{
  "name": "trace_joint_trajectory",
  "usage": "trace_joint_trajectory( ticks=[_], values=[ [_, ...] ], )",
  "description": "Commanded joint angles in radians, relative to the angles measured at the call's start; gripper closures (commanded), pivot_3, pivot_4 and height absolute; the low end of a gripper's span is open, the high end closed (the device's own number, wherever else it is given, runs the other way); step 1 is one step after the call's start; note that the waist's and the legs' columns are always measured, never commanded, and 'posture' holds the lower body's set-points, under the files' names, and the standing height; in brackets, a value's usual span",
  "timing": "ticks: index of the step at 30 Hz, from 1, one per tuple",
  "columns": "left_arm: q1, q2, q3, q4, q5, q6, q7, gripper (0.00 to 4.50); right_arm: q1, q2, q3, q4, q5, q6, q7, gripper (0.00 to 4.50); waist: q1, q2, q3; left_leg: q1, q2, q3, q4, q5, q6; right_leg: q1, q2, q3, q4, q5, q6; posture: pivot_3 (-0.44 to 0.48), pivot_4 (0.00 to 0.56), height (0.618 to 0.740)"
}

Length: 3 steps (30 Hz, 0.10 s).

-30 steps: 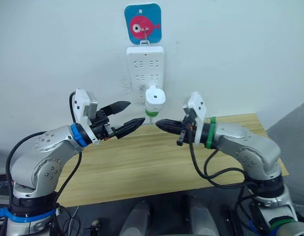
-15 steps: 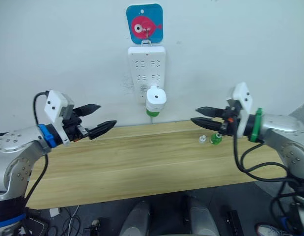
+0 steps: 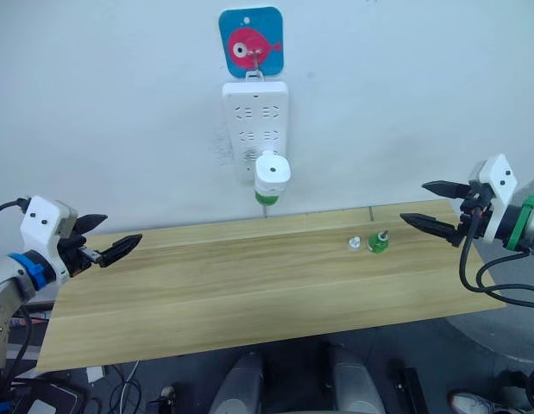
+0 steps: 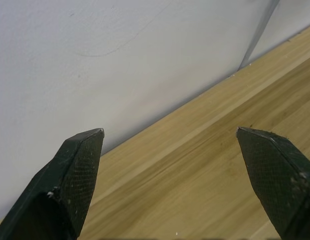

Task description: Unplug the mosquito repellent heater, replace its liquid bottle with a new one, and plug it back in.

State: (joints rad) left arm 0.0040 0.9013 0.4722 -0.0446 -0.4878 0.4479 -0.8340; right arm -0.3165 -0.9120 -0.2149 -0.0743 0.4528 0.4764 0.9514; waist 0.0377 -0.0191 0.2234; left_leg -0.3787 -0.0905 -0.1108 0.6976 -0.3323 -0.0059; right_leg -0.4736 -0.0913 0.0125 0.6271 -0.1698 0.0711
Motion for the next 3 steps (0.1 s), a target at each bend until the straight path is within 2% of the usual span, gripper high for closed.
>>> trace_joint_trajectory(
  ticks=[1, 3],
  values=[
    [-0.026, -0.001, 0.034, -0.038, -0.004, -0.013, 0.018, 0.0, -0.019, 0.007, -0.02, -0.012, -0.007, -0.034, -0.009, 0.03, 0.003, 0.0, 0.0, 0.0, 0.0, 0.0, 0.0, 0.0, 0.0, 0.0, 0.0, 0.0, 0.0, 0.0, 0.0, 0.168, 0.188, 0.74],
    [-0.032, 0.005, 0.031, -0.04, -0.008, -0.002, 0.013, 0.0, -0.025, 0.009, -0.018, -0.003, -0.017, -0.043, -0.006, 0.03, 0.005, 0.0, 0.0, 0.0, 0.0, 0.0, 0.0, 0.0, 0.0, 0.0, 0.0, 0.0, 0.0, 0.0, 0.0, 0.168, 0.188, 0.74]
  ],
)
